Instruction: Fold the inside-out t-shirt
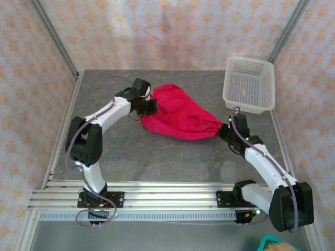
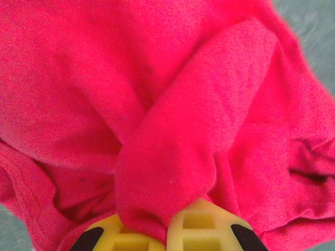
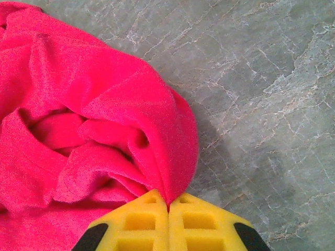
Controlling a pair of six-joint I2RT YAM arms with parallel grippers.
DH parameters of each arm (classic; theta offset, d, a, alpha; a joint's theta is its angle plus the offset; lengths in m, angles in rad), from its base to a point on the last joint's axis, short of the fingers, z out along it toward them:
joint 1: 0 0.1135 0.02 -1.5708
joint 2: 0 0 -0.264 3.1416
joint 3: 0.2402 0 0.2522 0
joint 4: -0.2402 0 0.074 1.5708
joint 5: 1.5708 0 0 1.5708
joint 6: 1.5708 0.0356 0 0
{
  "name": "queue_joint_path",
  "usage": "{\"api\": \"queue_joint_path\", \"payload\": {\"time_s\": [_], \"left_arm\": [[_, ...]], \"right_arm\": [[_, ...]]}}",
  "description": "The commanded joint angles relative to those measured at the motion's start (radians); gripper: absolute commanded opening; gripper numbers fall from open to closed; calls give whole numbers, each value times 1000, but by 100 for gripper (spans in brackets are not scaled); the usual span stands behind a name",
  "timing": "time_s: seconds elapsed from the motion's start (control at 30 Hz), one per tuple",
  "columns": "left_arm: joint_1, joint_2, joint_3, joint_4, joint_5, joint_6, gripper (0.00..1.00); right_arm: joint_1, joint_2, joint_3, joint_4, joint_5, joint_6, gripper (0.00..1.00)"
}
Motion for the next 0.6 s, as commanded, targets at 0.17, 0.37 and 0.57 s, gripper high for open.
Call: {"api": "queue_joint_path", "payload": {"time_s": [0.17,0.37,0.57], "left_arm": [[-97,-86,116,-119,-69,437,70],[-262,5,149,-162,-127,746,72],[-317,192,292,-280,-143,860,65]], "right_arm": [[-7,5,102,-15,-27,-9,0],[-9,-1,108,-26,-24,-25,0],[-11,-11,112,-52,-27,-45,0]]}}
